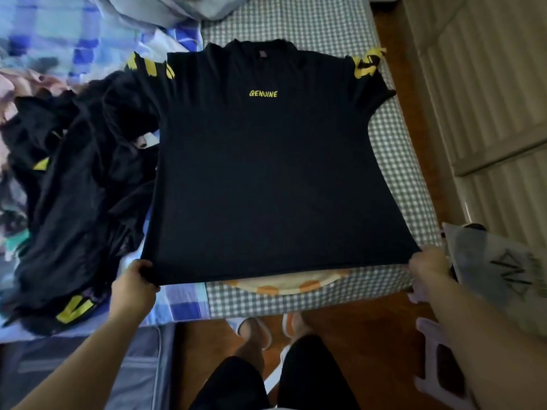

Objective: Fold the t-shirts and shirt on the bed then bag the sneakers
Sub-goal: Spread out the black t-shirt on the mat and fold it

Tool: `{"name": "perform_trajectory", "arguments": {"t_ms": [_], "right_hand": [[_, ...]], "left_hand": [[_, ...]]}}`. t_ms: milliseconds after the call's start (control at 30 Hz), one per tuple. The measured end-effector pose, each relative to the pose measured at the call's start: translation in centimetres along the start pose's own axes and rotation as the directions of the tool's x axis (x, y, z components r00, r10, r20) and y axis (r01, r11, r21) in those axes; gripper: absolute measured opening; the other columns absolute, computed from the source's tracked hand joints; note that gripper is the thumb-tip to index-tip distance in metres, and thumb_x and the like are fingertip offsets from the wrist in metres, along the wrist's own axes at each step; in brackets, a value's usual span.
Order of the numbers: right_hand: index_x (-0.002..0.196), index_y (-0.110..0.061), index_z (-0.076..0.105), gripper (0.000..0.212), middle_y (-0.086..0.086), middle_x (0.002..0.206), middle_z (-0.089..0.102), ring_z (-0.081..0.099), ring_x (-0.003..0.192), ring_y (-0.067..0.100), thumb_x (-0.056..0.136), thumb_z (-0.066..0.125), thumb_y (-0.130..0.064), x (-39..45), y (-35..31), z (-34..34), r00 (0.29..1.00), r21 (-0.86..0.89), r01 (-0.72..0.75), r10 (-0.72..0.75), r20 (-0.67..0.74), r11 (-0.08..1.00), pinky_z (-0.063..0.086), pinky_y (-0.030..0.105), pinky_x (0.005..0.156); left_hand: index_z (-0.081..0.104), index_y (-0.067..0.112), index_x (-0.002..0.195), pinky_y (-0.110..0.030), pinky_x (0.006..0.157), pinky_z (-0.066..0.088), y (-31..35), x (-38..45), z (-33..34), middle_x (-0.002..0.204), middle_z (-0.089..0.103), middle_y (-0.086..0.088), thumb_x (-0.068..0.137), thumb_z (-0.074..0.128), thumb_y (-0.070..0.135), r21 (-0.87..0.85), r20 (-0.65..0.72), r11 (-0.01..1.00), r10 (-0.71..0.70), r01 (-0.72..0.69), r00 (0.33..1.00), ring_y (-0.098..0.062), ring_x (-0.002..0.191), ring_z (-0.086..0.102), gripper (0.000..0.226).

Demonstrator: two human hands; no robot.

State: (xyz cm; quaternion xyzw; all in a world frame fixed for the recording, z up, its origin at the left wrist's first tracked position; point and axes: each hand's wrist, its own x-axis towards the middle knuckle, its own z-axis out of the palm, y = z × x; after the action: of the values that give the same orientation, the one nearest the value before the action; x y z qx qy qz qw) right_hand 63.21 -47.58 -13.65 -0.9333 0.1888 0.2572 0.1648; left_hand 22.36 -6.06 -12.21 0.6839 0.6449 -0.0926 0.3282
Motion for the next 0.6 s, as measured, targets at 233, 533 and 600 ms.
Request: {"name": "perform_trajectory", "arguments": {"t_ms": [233,533,600], "right_hand": [[0.087,0.002,0.059,0.007,0.018,0.077,0.055,0.057,0.066,0.032,0.093,0.059,0.005,0.4,1.8,2.6,0.989,-0.386,-0.104,0.136,0.056,0.917,0.049,0.039,0.048],[0.110,0.002,0.062,0.027,0.019,0.112,0.063,0.063,0.097,0.033,0.097,0.055,-0.020,6.3,-6.2,-1.6,0.926,-0.594,0.059,0.178,0.332,0.802,0.054,0.040,0.082],[0.123,0.001,0.058,0.034,0.020,0.124,0.061,0.061,0.099,0.033,0.096,0.056,-0.019,8.8,-12.5,-4.3,0.960,-0.548,0.108,0.057,0.274,0.829,0.050,0.038,0.077]], "left_hand": [[0.048,0.011,0.091,-0.044,0.073,0.043,-4.4,1.8,3.9,0.092,0.064,-0.023,0.077,0.065,-0.009,0.398,0.148,0.917,-0.044,-0.018,0.988,-0.034,0.081,0.051,0.030],[0.069,0.010,0.119,-0.035,0.077,0.061,5.7,10.1,8.5,0.109,0.074,-0.019,0.095,0.052,0.035,0.645,0.564,0.694,-0.150,-0.320,0.812,-0.028,0.090,0.074,0.039],[0.070,0.011,0.100,-0.032,0.062,0.058,20.6,5.4,7.7,0.086,0.076,-0.015,0.097,0.051,0.022,0.461,0.645,0.794,0.007,-0.397,0.764,-0.024,0.065,0.070,0.022]]}}
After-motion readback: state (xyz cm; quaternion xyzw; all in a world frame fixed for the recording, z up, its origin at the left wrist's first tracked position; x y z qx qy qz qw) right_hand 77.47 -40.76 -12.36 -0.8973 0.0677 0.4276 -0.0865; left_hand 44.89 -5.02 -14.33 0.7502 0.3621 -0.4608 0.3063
